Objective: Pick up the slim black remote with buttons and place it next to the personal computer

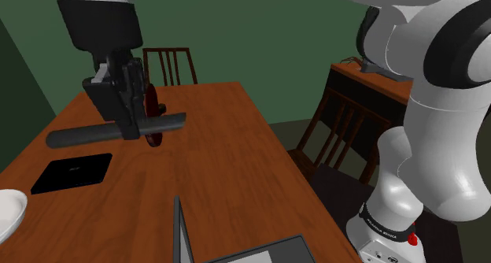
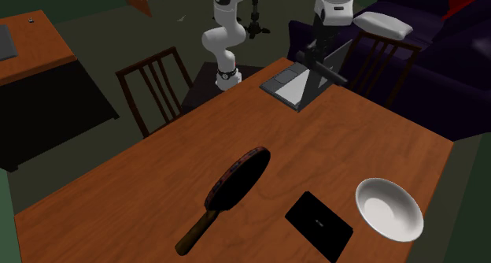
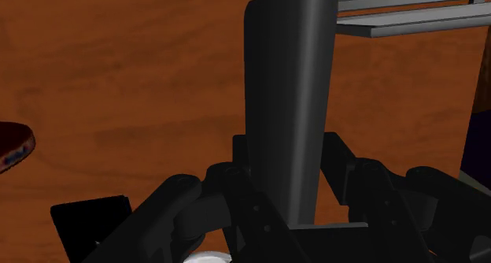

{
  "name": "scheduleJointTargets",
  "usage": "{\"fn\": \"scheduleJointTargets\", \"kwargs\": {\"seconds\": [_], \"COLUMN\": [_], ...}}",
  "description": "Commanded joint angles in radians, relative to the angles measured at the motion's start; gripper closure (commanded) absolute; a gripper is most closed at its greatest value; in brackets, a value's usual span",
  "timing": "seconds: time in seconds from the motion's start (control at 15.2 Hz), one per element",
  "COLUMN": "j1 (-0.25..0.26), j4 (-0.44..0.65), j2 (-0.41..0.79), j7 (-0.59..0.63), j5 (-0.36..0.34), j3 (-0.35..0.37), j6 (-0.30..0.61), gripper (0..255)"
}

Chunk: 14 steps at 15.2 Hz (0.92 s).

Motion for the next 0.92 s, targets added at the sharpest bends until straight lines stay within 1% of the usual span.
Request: {"fn": "scheduleJointTargets", "kwargs": {"seconds": [0.0,0.33,0.66,0.86], "j1": [0.036,0.123,0.22,0.207], "j4": [0.019,0.117,0.292,0.172], "j2": [0.014,0.083,0.197,0.15], "j7": [0.052,0.166,0.268,0.263], "j5": [-0.006,-0.028,-0.059,-0.05], "j3": [0.017,0.052,0.076,0.076], "j6": [-0.001,-0.024,-0.079,-0.007], "gripper": [255,255,255,255]}}
